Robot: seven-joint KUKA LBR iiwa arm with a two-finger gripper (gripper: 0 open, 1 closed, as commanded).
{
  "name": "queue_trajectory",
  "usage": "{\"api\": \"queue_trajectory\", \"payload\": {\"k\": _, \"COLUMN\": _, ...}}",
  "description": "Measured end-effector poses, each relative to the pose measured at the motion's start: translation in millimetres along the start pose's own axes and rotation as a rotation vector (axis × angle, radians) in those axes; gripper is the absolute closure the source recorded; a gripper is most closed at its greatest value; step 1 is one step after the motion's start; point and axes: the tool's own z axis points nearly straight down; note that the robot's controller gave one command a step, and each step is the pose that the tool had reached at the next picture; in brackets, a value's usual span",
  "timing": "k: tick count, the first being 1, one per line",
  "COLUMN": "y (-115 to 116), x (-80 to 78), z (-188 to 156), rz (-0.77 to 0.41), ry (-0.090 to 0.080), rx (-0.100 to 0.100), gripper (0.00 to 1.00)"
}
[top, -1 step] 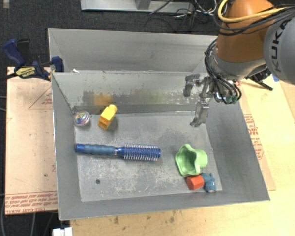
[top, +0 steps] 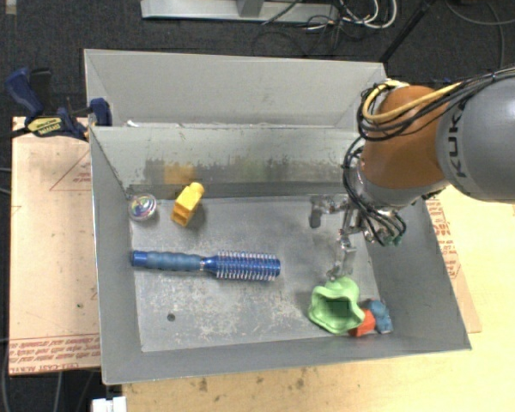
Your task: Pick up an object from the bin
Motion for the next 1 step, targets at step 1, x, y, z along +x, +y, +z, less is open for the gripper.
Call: {"api": "queue_trajectory", "payload": {"k": 1, "y": -17.6, "x": 90.6, "z": 38.3, "rz": -0.075, "ry": 0.004, "rx": 0.0, "gripper": 0.0}}
